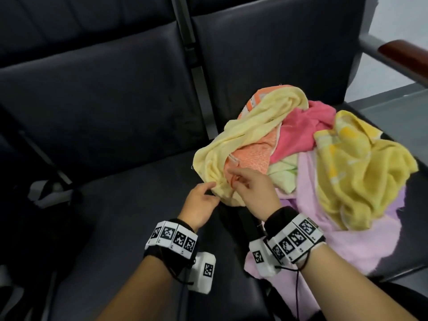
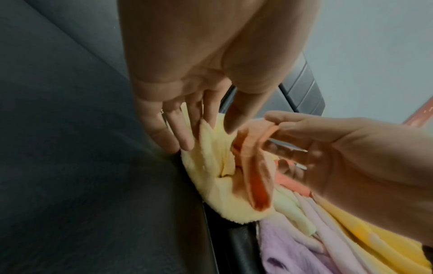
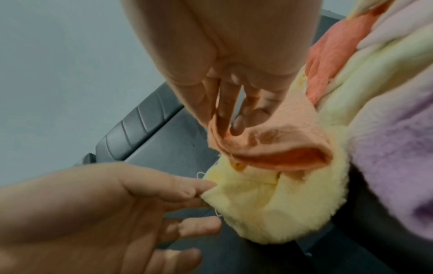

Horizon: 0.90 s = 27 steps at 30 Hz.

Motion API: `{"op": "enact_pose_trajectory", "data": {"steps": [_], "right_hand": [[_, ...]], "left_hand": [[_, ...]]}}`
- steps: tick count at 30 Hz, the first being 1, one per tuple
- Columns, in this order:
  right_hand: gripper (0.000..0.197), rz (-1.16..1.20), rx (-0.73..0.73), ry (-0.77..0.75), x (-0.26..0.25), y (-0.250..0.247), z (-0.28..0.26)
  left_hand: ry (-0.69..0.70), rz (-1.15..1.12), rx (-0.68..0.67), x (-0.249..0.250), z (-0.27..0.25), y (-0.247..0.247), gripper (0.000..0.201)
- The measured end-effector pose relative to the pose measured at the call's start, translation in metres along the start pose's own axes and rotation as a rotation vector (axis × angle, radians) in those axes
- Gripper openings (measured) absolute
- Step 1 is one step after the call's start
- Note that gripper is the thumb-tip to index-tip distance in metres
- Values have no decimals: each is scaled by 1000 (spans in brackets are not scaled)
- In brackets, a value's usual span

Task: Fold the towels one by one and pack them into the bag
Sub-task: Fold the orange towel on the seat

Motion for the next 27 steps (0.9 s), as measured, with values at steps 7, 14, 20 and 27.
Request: {"op": "enact_pose_trajectory", "data": {"steps": [7, 14, 20, 27], "right_hand": [[28, 337, 325, 38, -15, -58, -20], [32, 175, 491, 21, -30, -109, -54], [51, 343, 288, 32, -60, -83, -85], [43, 364, -73, -92, -134, -8, -112]], "left_hand": [[21, -272, 342, 2, -29, -51, 15], [138, -322, 564, 16, -71, -101, 19], [62, -224, 533, 8, -108, -117, 26], [284, -96, 244, 24, -164, -107, 36]]}}
Point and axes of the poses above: each hand's wrist, its own z-axis towards the middle knuckle, its own y-axis out of the palm, x = y × z, the point moved 6 cm from there along z, towards the middle knuckle, and after that the axes turned 11 degrees about z, right-handed, at the moved point
